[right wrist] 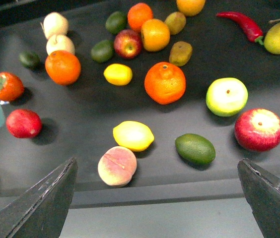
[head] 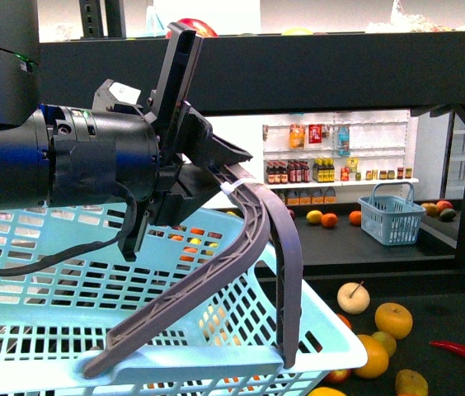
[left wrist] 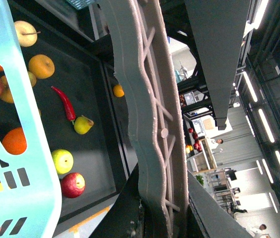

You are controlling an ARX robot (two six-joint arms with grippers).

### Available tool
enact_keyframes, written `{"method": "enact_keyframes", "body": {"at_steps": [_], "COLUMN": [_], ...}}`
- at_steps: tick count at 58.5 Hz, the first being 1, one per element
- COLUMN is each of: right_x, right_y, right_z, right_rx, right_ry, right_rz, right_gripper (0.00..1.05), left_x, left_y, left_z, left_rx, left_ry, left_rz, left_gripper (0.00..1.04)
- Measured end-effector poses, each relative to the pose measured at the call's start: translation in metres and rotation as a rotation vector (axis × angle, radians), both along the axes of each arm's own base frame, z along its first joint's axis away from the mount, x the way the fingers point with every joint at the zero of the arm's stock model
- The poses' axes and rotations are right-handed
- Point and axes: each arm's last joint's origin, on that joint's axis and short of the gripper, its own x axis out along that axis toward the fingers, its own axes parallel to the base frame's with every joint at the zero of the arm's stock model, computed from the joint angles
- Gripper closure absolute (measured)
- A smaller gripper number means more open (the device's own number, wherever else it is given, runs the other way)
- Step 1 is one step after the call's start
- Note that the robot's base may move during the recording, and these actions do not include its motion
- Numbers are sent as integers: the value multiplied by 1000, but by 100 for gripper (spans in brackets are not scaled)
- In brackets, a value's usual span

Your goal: Pick lemon from shelf

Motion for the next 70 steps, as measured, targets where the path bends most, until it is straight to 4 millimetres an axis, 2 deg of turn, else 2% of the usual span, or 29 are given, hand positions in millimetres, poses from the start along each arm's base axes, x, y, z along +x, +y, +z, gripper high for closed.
{"method": "enact_keyframes", "body": {"at_steps": [12, 25, 34, 49, 58, 70], "right_x": [64, 112, 129, 144, 158, 175], "right_y": [-14, -9, 4, 29, 38, 43], "right_z": [-55, -108, -137, -175, -189, -199], "right_rx": [-50, -198, -240, -351, -392, -408], "right_ry": [116, 172, 185, 184, 179, 170], "right_rz": [180, 364, 476, 629, 643, 648], "right_gripper": [7, 7, 7, 7, 7, 7], "left_x": [0, 0, 0, 0, 0, 0], "left_y": [0, 0, 0, 0, 0, 0], "left_z": [-1, -1, -1, -1, -1, -1], "left_rx": [1, 1, 2, 2, 2, 2], "left_ry": [1, 0, 0, -1, 0, -1], "left_rz": [4, 4, 5, 5, 4, 4], "left_gripper": [94, 94, 94, 94, 94, 94]}}
